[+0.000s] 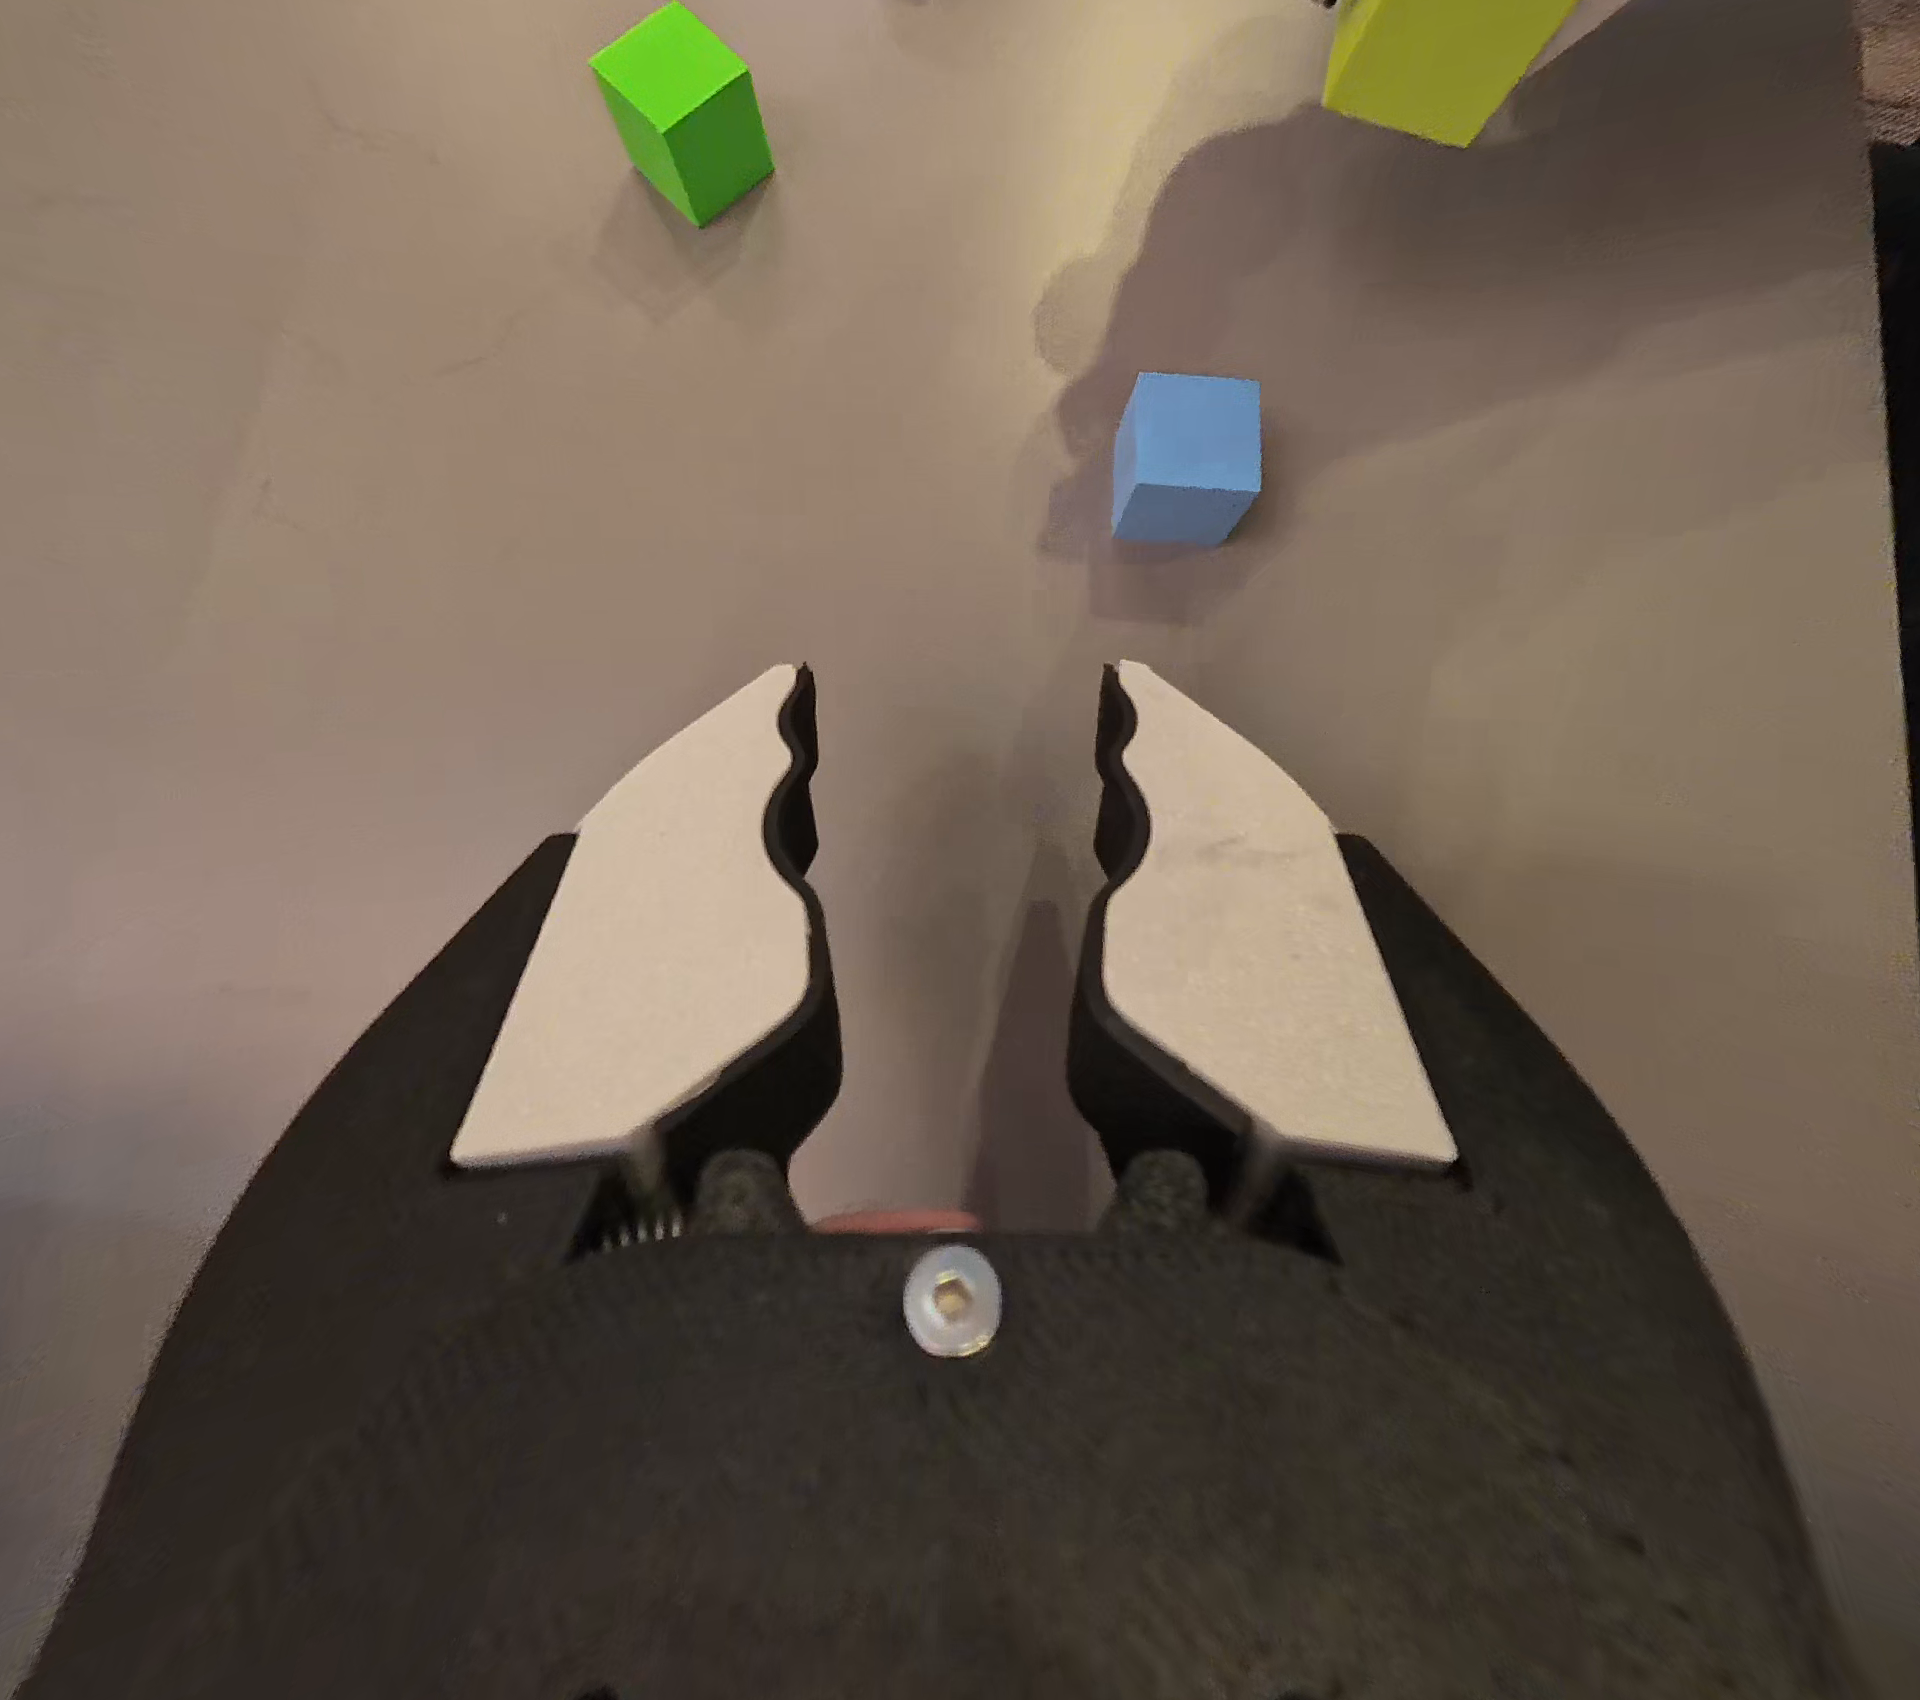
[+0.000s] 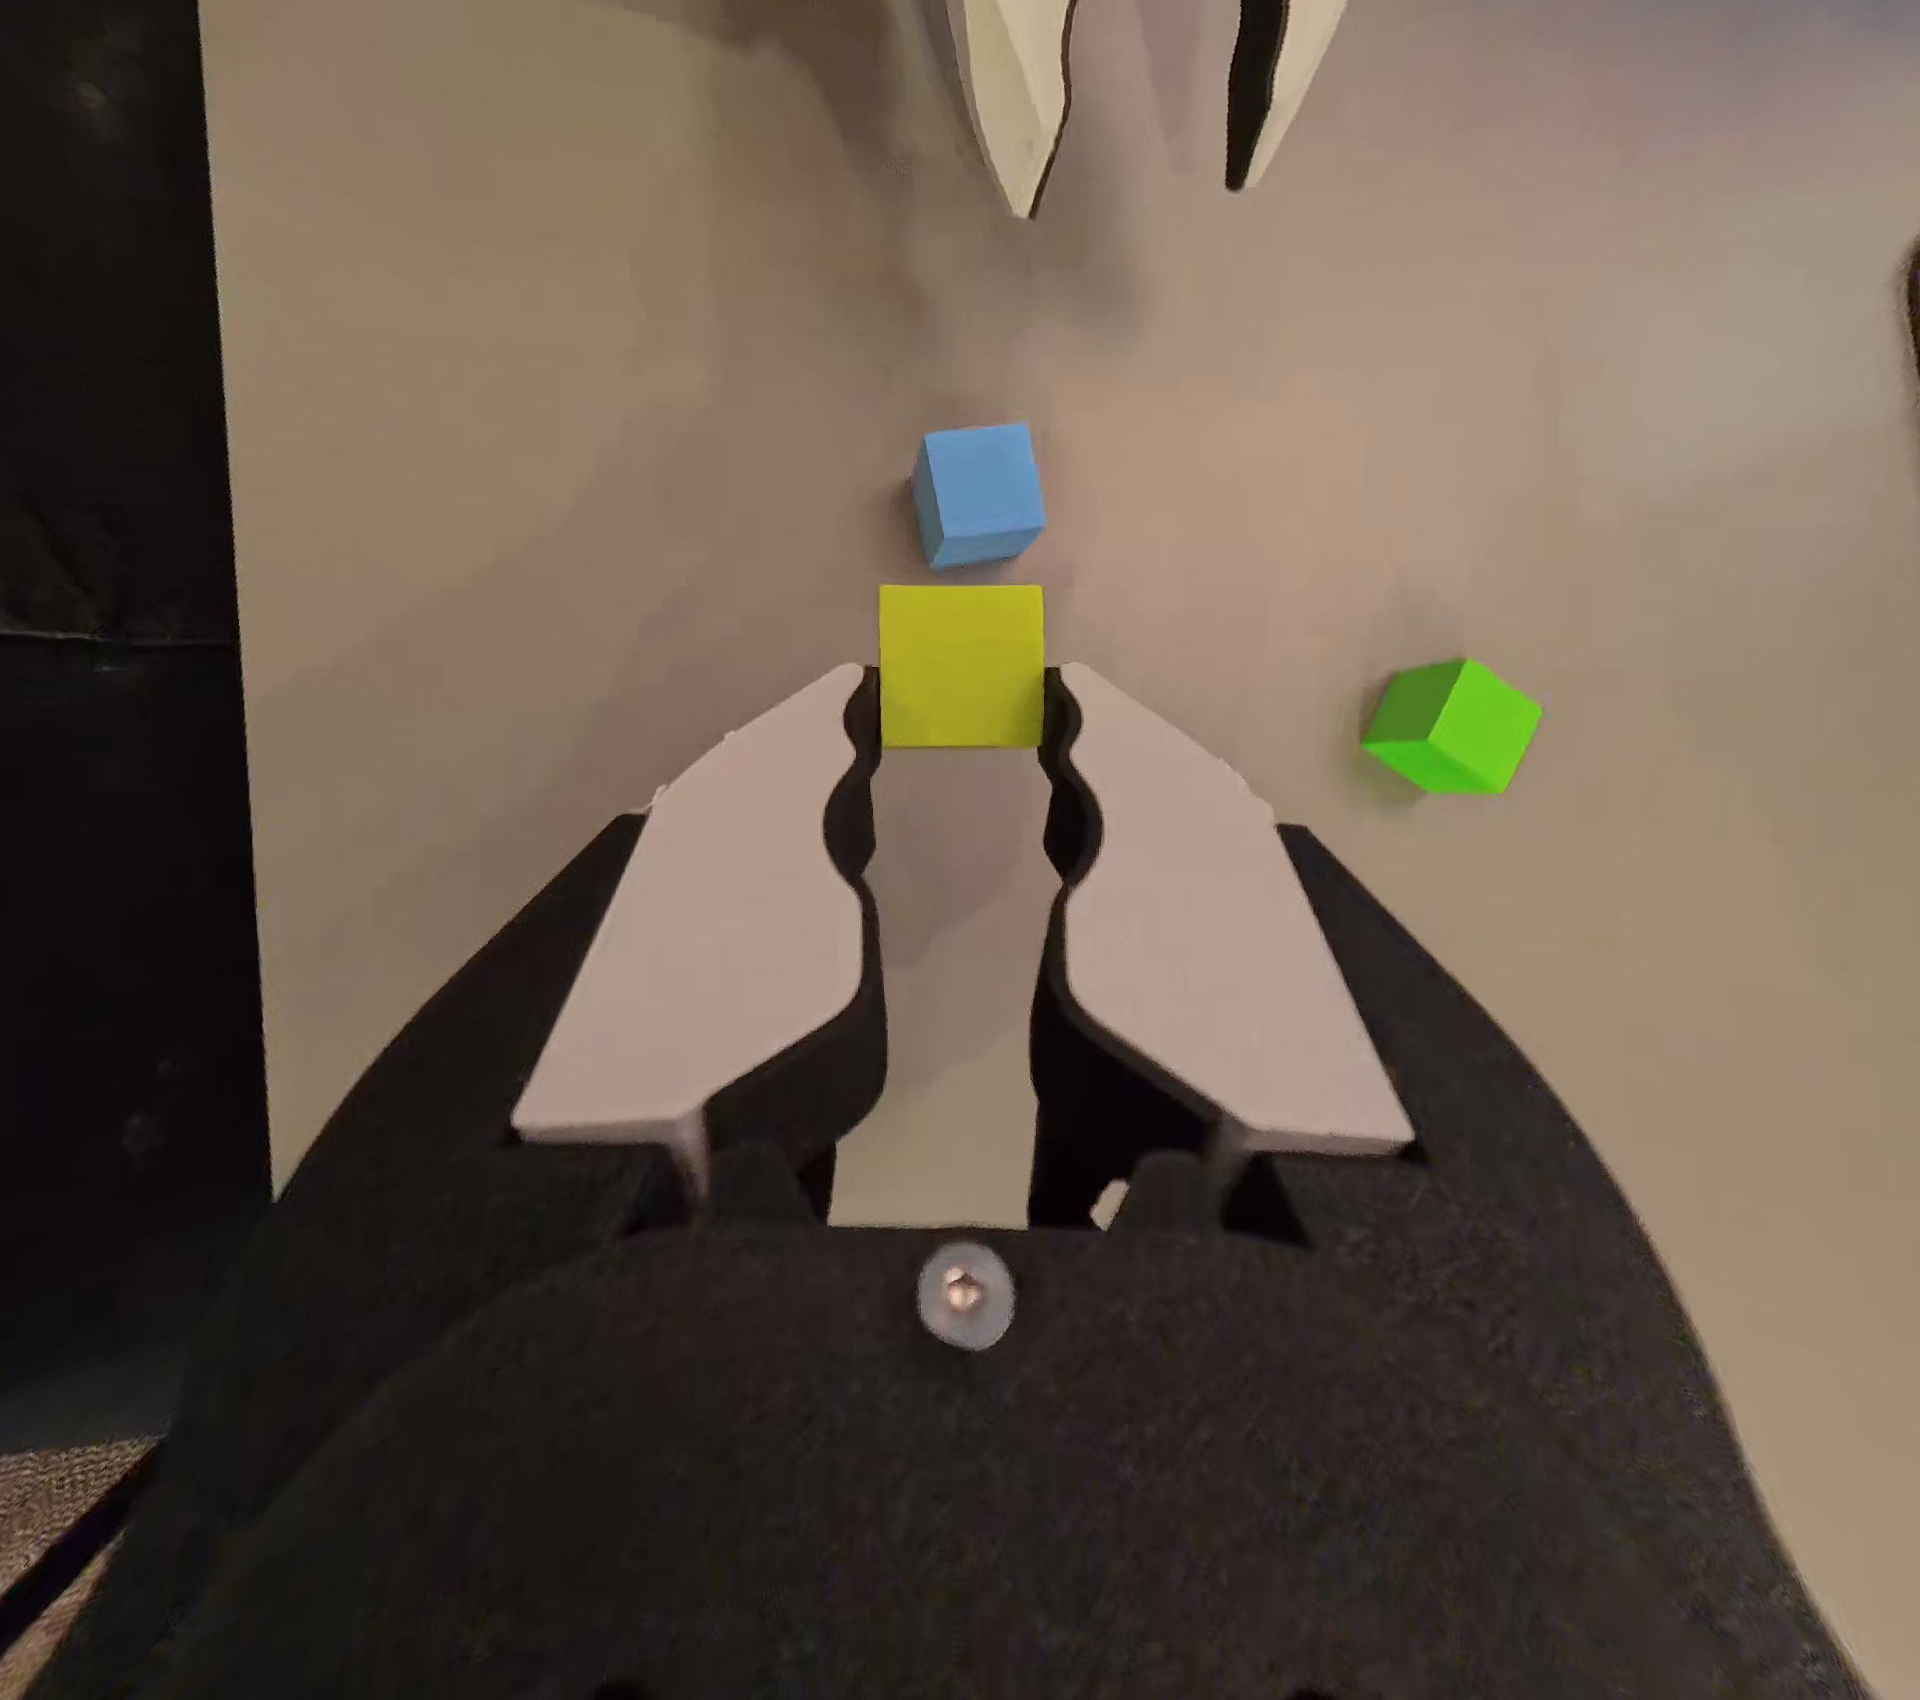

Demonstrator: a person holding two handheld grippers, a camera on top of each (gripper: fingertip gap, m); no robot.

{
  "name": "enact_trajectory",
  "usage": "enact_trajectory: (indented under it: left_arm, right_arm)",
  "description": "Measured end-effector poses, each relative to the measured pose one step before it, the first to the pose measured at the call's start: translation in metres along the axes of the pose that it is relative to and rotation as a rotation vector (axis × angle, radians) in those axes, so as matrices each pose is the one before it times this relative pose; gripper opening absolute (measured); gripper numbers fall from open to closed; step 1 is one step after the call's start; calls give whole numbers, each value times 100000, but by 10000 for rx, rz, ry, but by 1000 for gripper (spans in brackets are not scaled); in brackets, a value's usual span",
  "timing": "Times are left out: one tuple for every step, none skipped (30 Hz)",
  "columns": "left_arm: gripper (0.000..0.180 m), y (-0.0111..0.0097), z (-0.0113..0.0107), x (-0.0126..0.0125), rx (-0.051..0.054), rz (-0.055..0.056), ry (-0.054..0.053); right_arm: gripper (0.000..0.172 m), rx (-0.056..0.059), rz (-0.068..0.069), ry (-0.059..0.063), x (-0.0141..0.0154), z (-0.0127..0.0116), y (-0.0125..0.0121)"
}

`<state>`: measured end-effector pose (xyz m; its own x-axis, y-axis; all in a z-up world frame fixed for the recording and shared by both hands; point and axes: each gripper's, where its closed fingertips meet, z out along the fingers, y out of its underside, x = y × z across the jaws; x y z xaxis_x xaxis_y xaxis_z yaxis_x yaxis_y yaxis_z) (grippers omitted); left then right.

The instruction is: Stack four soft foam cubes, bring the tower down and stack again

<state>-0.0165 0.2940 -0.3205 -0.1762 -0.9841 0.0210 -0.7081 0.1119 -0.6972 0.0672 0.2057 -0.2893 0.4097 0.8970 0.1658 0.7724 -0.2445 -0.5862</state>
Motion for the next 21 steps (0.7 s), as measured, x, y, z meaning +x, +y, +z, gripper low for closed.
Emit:
enact_trajectory:
  left_arm:
    - [51,4,-36,-78,3,-6,-14]
    - [51,-53,-67,-58,35,0,-6]
    - [51,-67,-75,-58,48,-11,1]
    - [51,-24,-57,-80,38,-22,-6]
    - [51,29,-45,-57,23,-17,6]
    - [51,100,-18,-68,1,-20,-3]
    - [51,145,-2,-59,-7,-28,-1]
    - [51,140,1,-56,-3,-30,0]
    - [51,101,-7,-32,4,-33,11]
    - [51,79,-27,-45,4,-20,0]
    - [51,52,-42,-60,3,-14,-8]
    - [51,30,-52,-67,8,-8,-11]
    - [51,-7,-61,-50,14,-13,-7]
    - [51,-15,-58,-65,21,-11,-10]
    - [51,2,-41,-49,13,-13,-4]
    - [51,27,-30,-14,3,-6,4]
    - [51,38,-21,-22,-6,1,-5]
    - [51,63,4,-12,-20,-11,0]
    - [51,71,0,-17,-26,-12,-5]
    - [51,24,-6,10,-8,-2,6]
    - [51,-26,-10,22,14,2,9]
  right_arm:
    - [29,39,-123,-102,98,216,-384]
    - [29,17,-72,-88,132,204,-346]
    - [29,-29,-61,-31,226,208,-261]
    - [29,-29,-99,-40,175,206,-227]
    - [29,-4,-97,-113,54,230,-226]
    - [29,8,-79,-133,14,229,-231]
    - [29,13,-113,-105,10,243,-237]
    - [29,28,-170,-102,-19,212,-237]
    - [29,14,-170,-141,-72,214,-183]
    - [29,-41,-117,-110,14,214,-76]
    - [29,-72,-71,-88,64,210,-16]
    - [29,-70,-72,-106,55,189,13]
    - [29,-51,-58,-128,21,181,36]
    - [29,-16,4,-175,-43,175,-14]
    - [29,56,7,-132,3,161,-143]
    - [29,78,4,-79,50,178,-200]
    - [29,-22,8,-97,21,225,-64]
    - [29,-126,-37,-31,85,236,92]
    - [29,-147,-45,28,155,239,119]
    - [29,-108,-3,-10,97,218,89]
    - [29,-53,-8,-22,66,223,47]
